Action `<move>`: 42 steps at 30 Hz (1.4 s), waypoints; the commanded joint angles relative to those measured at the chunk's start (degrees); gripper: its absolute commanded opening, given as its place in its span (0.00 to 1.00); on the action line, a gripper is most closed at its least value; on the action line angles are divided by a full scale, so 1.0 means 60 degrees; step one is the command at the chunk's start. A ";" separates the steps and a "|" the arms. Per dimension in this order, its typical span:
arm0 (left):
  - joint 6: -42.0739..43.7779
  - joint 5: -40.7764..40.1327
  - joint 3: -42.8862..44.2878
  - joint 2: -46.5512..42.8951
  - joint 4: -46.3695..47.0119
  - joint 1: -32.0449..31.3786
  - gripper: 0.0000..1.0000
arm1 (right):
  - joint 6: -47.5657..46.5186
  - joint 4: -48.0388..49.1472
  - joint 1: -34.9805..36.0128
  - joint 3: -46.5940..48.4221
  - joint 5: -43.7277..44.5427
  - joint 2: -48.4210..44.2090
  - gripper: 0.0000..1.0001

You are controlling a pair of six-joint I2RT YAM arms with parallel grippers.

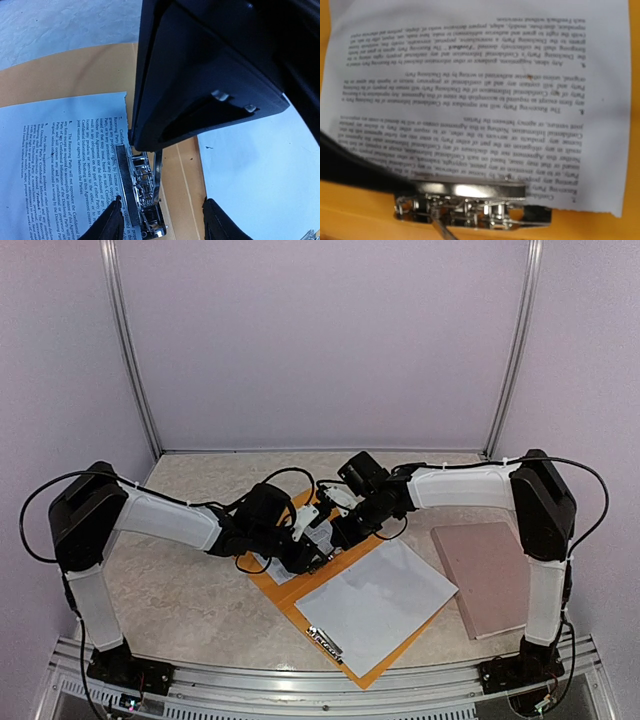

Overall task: Put the files into the folder
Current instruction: Clamp the file and folder together.

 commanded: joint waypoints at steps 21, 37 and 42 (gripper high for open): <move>0.0552 -0.0579 0.0246 0.0997 -0.0481 -0.0180 0.41 | -0.0111 -0.0066 -0.0134 -0.0074 -0.0170 0.0366 0.00; 0.0640 -0.1706 -0.0350 0.1087 -0.0142 -0.0588 0.36 | -0.0299 0.0078 -0.0383 -0.0160 -0.0484 0.0520 0.00; 0.0720 -0.1922 -0.0400 0.1189 -0.0197 -0.0661 0.31 | -0.0571 0.0153 -0.0557 -0.0212 -0.0751 0.0653 0.00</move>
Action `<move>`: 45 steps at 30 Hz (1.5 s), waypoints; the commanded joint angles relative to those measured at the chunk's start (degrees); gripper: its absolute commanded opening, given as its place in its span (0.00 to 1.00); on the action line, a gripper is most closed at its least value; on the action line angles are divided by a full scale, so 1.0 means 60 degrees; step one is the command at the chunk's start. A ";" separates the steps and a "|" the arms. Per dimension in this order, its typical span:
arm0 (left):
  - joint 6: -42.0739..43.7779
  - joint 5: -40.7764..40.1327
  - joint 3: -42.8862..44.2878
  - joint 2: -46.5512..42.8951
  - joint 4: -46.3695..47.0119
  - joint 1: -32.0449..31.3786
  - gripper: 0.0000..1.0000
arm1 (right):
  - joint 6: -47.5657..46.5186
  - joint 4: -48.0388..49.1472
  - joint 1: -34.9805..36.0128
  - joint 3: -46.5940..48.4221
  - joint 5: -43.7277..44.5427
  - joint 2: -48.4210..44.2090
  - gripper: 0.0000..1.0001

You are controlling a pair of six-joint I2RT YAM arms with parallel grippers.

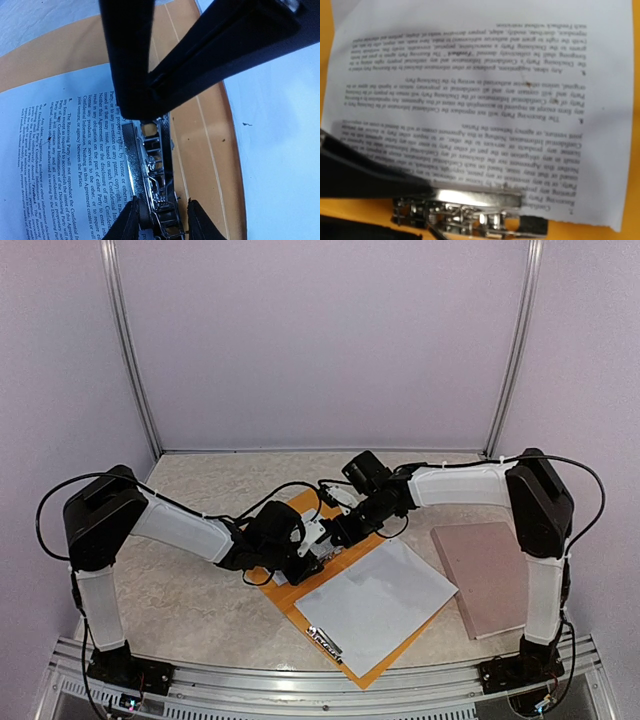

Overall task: Put the files into the folder
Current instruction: Clamp the file and folder together.

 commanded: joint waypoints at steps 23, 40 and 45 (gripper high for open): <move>0.0325 -0.0306 -0.0500 0.0556 -0.0585 -0.0320 0.24 | -0.1732 0.0365 -0.1061 -0.0279 -0.1046 0.1593 0.00; 0.0387 -0.0433 -0.0453 0.0679 -0.0642 -0.0306 0.23 | -0.2300 0.0388 -0.1226 -0.0343 -0.1203 0.2117 0.00; 0.0287 -0.0514 -0.0453 0.0613 -0.0660 -0.0284 0.23 | -0.2416 0.0408 -0.1237 -0.0543 -0.1072 0.2101 0.00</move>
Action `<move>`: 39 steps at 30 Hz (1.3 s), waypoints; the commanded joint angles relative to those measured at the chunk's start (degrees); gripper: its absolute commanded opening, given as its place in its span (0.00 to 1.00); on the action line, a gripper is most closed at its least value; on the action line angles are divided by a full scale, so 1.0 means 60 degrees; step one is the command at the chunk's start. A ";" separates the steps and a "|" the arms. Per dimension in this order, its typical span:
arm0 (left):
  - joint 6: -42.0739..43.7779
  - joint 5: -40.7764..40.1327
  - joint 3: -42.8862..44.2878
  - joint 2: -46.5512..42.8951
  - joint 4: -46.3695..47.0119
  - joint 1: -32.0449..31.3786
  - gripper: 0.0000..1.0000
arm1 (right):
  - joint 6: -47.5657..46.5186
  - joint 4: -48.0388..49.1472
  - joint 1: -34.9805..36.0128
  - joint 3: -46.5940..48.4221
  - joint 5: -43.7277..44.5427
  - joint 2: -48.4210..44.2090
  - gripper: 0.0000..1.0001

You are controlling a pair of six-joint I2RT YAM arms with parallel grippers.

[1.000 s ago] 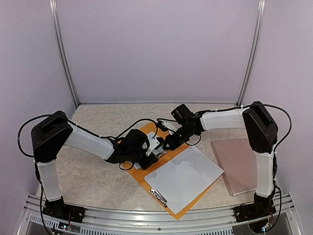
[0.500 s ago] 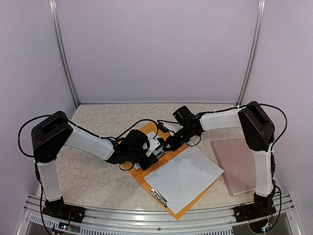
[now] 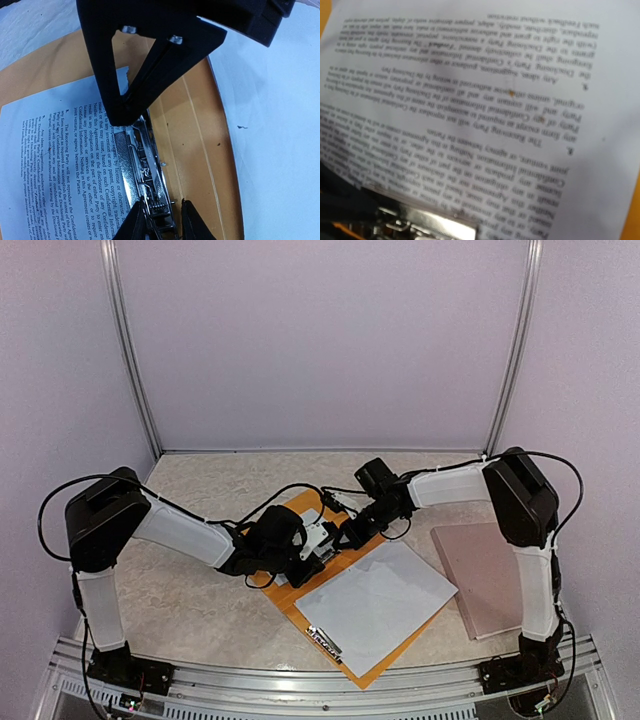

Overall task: Put the files into the folder
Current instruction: Clamp the file and folder together.

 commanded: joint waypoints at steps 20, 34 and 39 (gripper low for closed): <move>-0.0472 -0.0773 -0.0220 0.0507 -0.1332 0.0002 0.23 | -0.0439 -0.0410 -0.0153 -0.1388 0.1179 0.0192 0.00; -0.0676 -0.0825 -0.0187 0.0472 -0.1386 0.0099 0.24 | -0.0373 -0.0639 -0.0153 -0.1265 0.0768 -0.0402 0.00; -0.0676 -0.0820 -0.0147 0.0498 -0.1422 0.0091 0.24 | -0.0394 -0.0721 -0.0155 -0.1224 0.0820 -0.0271 0.00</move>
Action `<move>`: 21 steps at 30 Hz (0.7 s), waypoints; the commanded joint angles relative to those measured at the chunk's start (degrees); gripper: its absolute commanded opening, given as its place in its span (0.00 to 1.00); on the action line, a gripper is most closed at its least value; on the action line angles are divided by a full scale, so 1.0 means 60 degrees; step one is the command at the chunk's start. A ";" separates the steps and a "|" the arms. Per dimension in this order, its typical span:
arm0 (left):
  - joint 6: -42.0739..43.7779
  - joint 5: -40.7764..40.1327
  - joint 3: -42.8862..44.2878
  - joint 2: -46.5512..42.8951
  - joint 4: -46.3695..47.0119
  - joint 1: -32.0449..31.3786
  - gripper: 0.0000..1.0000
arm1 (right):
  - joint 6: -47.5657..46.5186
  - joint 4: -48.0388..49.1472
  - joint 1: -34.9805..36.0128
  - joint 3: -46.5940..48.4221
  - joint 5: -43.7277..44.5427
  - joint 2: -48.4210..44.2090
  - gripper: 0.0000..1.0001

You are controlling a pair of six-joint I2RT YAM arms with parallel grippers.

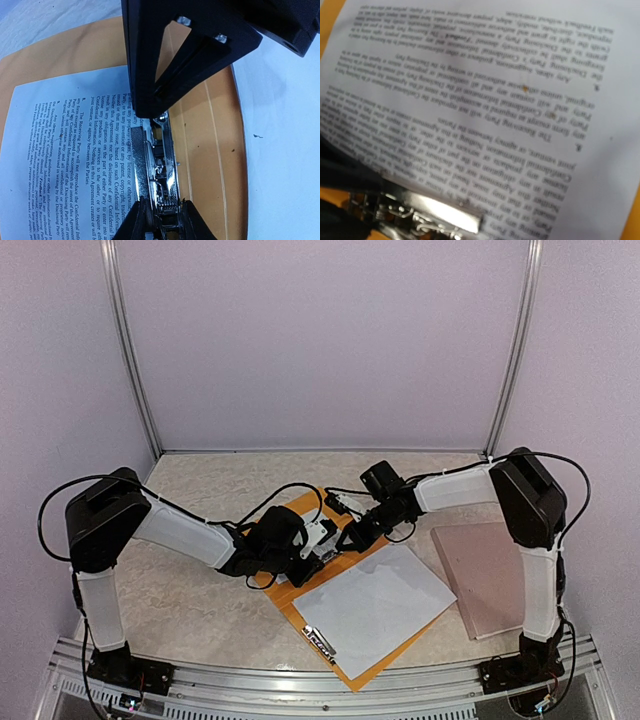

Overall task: Put the files into the folder
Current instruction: Clamp the file and folder together.

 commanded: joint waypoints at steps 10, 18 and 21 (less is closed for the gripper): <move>-0.0058 -0.0290 0.0031 0.0500 -0.1540 0.0117 0.24 | 0.0280 -0.1063 -0.0122 -0.0090 0.0399 0.0076 0.13; -0.0019 -0.0112 0.0084 0.0347 -0.1496 0.0124 0.24 | 0.1122 -0.0205 -0.0119 -0.0197 0.0104 -0.0475 0.36; -0.0115 -0.0006 0.0084 0.0114 -0.1458 0.0157 0.28 | 0.1207 -0.0063 -0.0122 -0.0333 0.0226 -0.1004 0.41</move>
